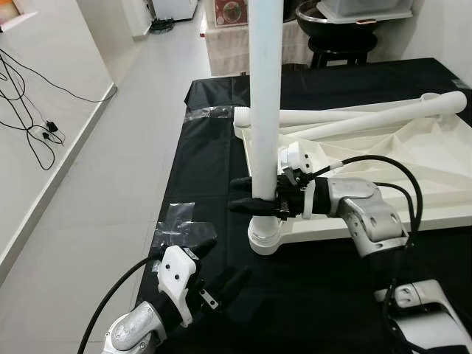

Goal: Building children table

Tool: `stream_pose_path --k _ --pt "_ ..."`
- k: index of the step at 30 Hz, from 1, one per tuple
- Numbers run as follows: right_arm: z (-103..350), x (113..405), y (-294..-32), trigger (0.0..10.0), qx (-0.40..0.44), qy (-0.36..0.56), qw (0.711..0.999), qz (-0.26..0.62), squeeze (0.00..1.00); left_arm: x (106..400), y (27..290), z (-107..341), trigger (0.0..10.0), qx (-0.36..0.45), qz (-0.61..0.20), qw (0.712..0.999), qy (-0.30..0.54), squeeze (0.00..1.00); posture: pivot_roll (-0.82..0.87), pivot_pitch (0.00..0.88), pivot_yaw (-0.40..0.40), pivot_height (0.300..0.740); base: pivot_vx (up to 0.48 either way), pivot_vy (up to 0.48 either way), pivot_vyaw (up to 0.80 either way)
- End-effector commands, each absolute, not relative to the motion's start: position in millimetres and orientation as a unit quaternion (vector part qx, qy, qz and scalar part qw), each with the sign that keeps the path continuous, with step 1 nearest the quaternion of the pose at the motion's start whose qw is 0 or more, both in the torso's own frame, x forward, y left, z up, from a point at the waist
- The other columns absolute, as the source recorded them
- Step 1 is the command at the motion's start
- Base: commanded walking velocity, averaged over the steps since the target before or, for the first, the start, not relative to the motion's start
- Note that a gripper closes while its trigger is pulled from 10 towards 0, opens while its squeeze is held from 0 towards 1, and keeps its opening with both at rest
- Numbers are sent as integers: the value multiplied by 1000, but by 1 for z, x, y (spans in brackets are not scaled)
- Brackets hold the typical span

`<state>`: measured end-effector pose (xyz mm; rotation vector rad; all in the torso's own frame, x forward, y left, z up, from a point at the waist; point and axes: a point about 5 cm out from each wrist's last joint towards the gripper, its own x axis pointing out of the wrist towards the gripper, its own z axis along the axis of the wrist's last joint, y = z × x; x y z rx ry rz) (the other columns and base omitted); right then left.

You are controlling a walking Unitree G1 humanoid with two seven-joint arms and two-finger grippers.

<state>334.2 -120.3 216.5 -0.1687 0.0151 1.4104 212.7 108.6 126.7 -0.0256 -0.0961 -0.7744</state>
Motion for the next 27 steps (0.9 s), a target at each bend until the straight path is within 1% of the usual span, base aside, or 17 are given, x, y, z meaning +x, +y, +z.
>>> stream_pose_path --k 1,5,7,8,9,10,11,12,13,14,15,16,22,23,25,26,27 --pt "204 333 -119 0 -65 28 749 659 0 210 109 123 10000 -11 -377 926 -33 0 85 163 89 740 0 0 0" --pt "200 333 -122 0 -69 30 754 652 0 210 109 123 10000 -12 -377 925 -33 0 84 164 89 740 0 0 0" --pt "187 335 -129 0 -86 48 821 562 0 209 108 124 10000 -13 -377 925 -34 0 77 174 76 740 0 0 0" --pt "187 335 -129 0 -86 48 821 562 0 209 108 124 10000 -13 -377 925 -34 0 77 174 76 740 0 0 0" --pt "181 335 -131 0 -81 55 856 508 0 208 108 124 10000 -14 -377 926 -34 0 73 177 60 740 0 0 0" --pt "181 335 -131 0 -81 55 856 508 0 208 108 124 10000 -14 -377 926 -34 0 73 177 60 740 0 0 0" --pt "149 313 -126 0 -28 88 956 280 0 208 110 125 10000 -16 -373 927 -36 0 71 193 67 740 0 0 0" --pt "137 296 -127 0 -22 110 972 207 0 208 112 125 10000 -17 -371 928 -37 0 71 193 67 740 0 0 0" --pt "137 296 -127 0 -22 110 972 207 0 208 112 125 10000 -17 -371 928 -37 0 71 193 67 740 0 0 0" --pt "129 281 -124 0 -30 117 978 169 0 209 112 126 10000 -17 -369 928 -38 0 58 189 85 740 0 0 0" --pt "129 281 -124 0 -30 117 978 169 0 209 112 126 10000 -17 -369 928 -38 0 58 189 85 740 0 0 0" --pt "126 274 -117 0 -32 121 976 180 0 209 112 125 10000 -17 -369 929 -38 0 53 185 86 740 0 0 0" --pt "134 290 -109 0 -53 97 967 231 0 212 108 123 10000 -22 -380 924 -36 0 52 159 68 740 0 0 0" --pt "135 293 -109 10000 -54 94 967 231 0 213 108 123 10000 -22 -381 924 -36 0 52 159 68 740 0 0 0" --pt "138 294 -106 10000 -54 91 966 236 0 213 107 123 10000 -22 -380 924 -36 0 51 151 65 740 0 0 0" --pt "147 295 -100 10000 -38 76 962 260 910 213 107 123 10000 -23 -375 926 -37 0 56 143 59 740 0 0 0" --pt "154 295 -96 10000 -26 64 958 277 1000 214 107 122 10000 -24 -372 927 -37 0 56 143 59 740 0 0 0"
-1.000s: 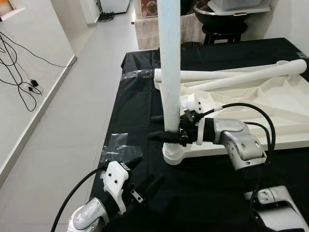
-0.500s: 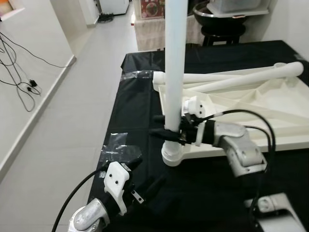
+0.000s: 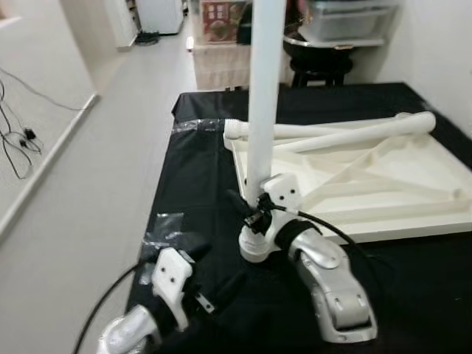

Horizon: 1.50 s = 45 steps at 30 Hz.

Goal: Building children table

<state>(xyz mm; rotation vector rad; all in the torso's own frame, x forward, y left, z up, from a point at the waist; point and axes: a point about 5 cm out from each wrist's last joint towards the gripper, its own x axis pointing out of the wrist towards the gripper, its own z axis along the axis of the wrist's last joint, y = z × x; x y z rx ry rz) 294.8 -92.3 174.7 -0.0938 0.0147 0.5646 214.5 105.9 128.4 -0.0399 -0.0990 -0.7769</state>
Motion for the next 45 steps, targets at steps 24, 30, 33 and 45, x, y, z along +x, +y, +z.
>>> stream_pose_path --k 24,30,33,45 --pt "193 328 -99 0 -51 32 765 641 0 210 110 119 10000 6 -351 936 -27 0 91 131 64 740 0 0 0" --pt "180 331 -108 0 -63 36 812 579 0 211 110 118 10000 -3 -351 936 -27 0 75 145 69 740 0 0 0" --pt "166 333 -119 0 -74 43 872 482 0 211 110 119 10000 -7 -354 935 -28 0 60 152 69 740 0 0 0" --pt "131 293 -115 0 -54 79 976 198 0 216 113 121 10000 -17 -358 933 -29 0 14 158 87 740 0 0 0"
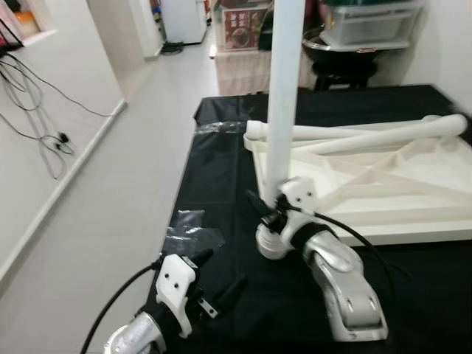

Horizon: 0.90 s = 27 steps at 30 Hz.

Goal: Building children table

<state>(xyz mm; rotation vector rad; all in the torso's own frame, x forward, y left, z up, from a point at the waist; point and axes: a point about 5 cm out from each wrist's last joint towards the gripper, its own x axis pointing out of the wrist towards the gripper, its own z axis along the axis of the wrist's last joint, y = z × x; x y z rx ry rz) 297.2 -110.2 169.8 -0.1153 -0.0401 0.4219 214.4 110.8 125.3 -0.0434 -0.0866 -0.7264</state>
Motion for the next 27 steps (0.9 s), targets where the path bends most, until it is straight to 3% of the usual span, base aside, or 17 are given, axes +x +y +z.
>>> stream_pose_path --k 1,6,7,8,9,10,14,16,17,18,19,20,21,22,25,27 --pt "132 296 -113 0 -58 76 974 204 0 217 112 121 10000 -15 -362 932 -30 0 15 157 85 740 0 0 0" --pt "135 301 -107 0 -54 75 971 221 0 218 112 121 10000 -14 -360 932 -31 0 21 154 79 740 0 0 0" --pt "139 303 -104 10000 -44 72 969 233 0 218 112 121 10000 -14 -356 934 -33 0 27 152 75 740 0 0 0" --pt "146 305 -100 10000 -29 56 963 263 349 219 112 121 10000 -13 -354 935 -33 0 34 150 73 740 0 0 0" --pt "152 306 -97 10000 -18 44 958 285 349 219 112 121 10000 -13 -353 935 -33 0 35 149 73 740 0 0 0" --pt "155 307 -96 10000 -12 36 954 298 1000 219 111 121 10000 -13 -353 935 -33 0 35 149 73 740 0 0 0" --pt "173 308 -94 10000 4 3 921 389 1000 219 111 121 10000 -11 -356 934 -32 0 46 145 72 740 0 0 0" --pt "188 308 -96 10000 -15 -18 880 475 1000 219 110 120 10000 -11 -360 933 -30 0 51 139 74 740 0 0 0" --pt "188 308 -96 10000 -15 -18 880 475 1000 219 110 120 10000 -11 -360 933 -30 0 51 139 74 740 0 0 0" --pt "191 307 -98 10000 -34 -21 861 507 522 219 110 120 10000 -11 -361 932 -30 0 51 139 74 740 0 0 0" --pt "192 306 -103 10000 -77 -11 820 567 522 219 110 120 10000 -10 -363 931 -29 0 61 134 76 740 0 0 0" --pt "192 306 -103 10000 -77 -11 820 567 522 219 110 120 10000 -10 -363 931 -29 0 61 134 76 740 0 0 0" --pt "190 305 -107 10000 -95 6 792 603 0 219 109 119 10000 -10 -363 931 -28 0 77 133 73 740 0 0 0" --pt "189 304 -110 10000 -105 19 772 627 0 218 109 119 10000 -9 -364 931 -28 0 77 133 73 740 0 0 0" --pt "189 304 -110 10000 -105 19 772 627 0 218 109 119 10000 -9 -364 931 -28 0 77 133 73 740 0 0 0" --pt "189 312 -115 10000 -113 34 756 644 0 218 108 119 10000 -8 -363 931 -27 0 89 130 66 740 0 0 0"
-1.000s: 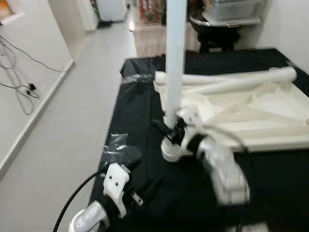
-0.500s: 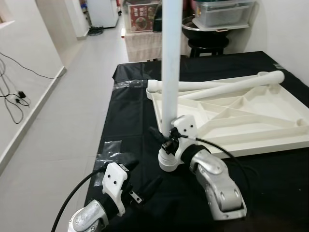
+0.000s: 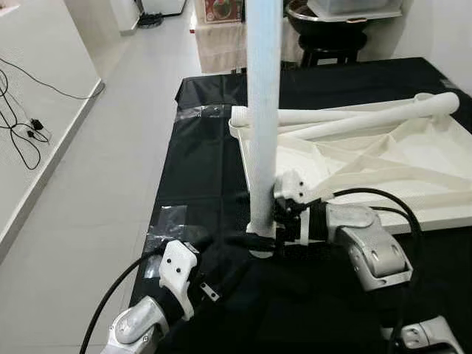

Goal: Building children table

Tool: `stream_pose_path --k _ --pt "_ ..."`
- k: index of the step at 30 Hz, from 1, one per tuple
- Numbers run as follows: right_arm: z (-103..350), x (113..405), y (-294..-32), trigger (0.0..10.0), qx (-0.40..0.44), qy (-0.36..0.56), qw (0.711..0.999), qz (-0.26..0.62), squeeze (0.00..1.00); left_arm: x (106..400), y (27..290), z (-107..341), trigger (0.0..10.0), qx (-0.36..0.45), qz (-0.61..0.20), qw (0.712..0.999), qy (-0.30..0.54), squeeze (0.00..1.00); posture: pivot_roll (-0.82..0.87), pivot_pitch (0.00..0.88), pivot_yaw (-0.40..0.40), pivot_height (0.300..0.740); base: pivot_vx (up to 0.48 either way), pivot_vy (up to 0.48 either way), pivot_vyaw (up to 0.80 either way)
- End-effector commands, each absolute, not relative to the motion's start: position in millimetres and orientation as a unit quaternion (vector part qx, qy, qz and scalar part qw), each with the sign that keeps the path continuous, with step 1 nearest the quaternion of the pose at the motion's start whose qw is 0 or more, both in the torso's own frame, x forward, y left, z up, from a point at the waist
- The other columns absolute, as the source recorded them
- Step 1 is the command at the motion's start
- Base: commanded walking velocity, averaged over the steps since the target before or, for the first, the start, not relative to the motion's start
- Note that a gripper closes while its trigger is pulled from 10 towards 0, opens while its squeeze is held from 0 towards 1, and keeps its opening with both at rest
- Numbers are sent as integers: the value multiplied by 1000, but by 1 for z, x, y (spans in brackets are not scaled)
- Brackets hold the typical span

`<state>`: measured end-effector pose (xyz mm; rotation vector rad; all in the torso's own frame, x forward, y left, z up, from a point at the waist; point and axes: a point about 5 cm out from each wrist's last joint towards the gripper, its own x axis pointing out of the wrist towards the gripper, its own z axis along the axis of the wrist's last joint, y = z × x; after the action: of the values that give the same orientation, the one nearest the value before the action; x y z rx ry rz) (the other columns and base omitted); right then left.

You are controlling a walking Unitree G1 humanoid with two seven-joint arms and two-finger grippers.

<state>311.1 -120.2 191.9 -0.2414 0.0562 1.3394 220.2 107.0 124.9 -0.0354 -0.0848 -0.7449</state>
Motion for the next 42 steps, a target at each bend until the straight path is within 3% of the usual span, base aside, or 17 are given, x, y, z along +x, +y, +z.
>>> stream_pose_path --k 1,3,5,18,21,23,24,25,27,30,35,36,37,38,39,41,42 --pt "189 320 -116 10000 -112 41 757 643 0 217 108 118 10000 -7 -362 932 -27 0 90 130 66 740 0 0 0" --pt "190 325 -117 10000 -109 46 756 643 0 216 107 118 10000 -6 -362 932 -26 0 90 130 66 740 0 0 0" --pt "187 333 -117 0 -108 55 766 632 0 215 107 118 10000 -6 -362 932 -25 0 95 129 66 740 0 0 0" --pt "174 332 -143 0 -96 79 762 636 0 214 107 115 10000 -8 -370 929 -19 0 71 124 78 740 0 0 0" --pt "158 325 -148 0 -89 81 824 553 0 212 108 116 10000 -9 -369 929 -20 0 74 136 58 740 0 0 0" --pt "152 322 -149 0 -93 78 847 517 0 211 109 116 10000 -10 -369 929 -20 0 74 136 58 740 0 0 0" --pt "139 321 -144 0 -98 76 916 382 0 210 111 117 10000 -9 -367 930 -20 0 79 146 56 740 0 0 0" --pt "139 321 -144 0 -98 76 916 382 0 210 111 117 10000 -9 -367 930 -20 0 79 146 56 740 0 0 0" --pt "121 302 -140 0 -85 96 970 205 0 210 114 118 10000 -8 -363 932 -20 0 79 163 72 740 0 0 0" --pt "118 276 -116 0 -88 102 969 208 0 210 117 118 10000 -10 -363 931 -18 0 50 147 91 740 0 0 0" --pt "121 285 -109 0 -89 90 962 241 0 212 115 117 10000 -16 -383 924 -12 0 62 144 86 740 0 0 0" --pt "121 291 -109 902 -91 90 961 246 0 212 115 117 10000 -15 -387 922 -11 0 67 141 85 740 0 0 0" --pt "121 291 -109 902 -91 90 961 246 0 212 115 117 10000 -15 -387 922 -11 0 67 141 85 740 0 0 0" --pt "125 295 -106 10000 -84 82 956 269 0 213 114 117 10000 -12 -386 922 -11 0 68 139 88 740 0 0 0" --pt "134 302 -102 10000 -70 65 947 307 710 213 114 117 10000 -8 -381 925 -12 0 77 135 84 740 0 0 0" --pt "141 307 -100 10000 -60 52 940 332 710 213 115 116 10000 -4 -377 926 -13 0 77 135 84 740 0 0 0" --pt "151 309 -96 10000 -38 38 925 375 1000 213 114 117 10000 0 -374 927 -14 0 87 129 77 740 0 0 0"
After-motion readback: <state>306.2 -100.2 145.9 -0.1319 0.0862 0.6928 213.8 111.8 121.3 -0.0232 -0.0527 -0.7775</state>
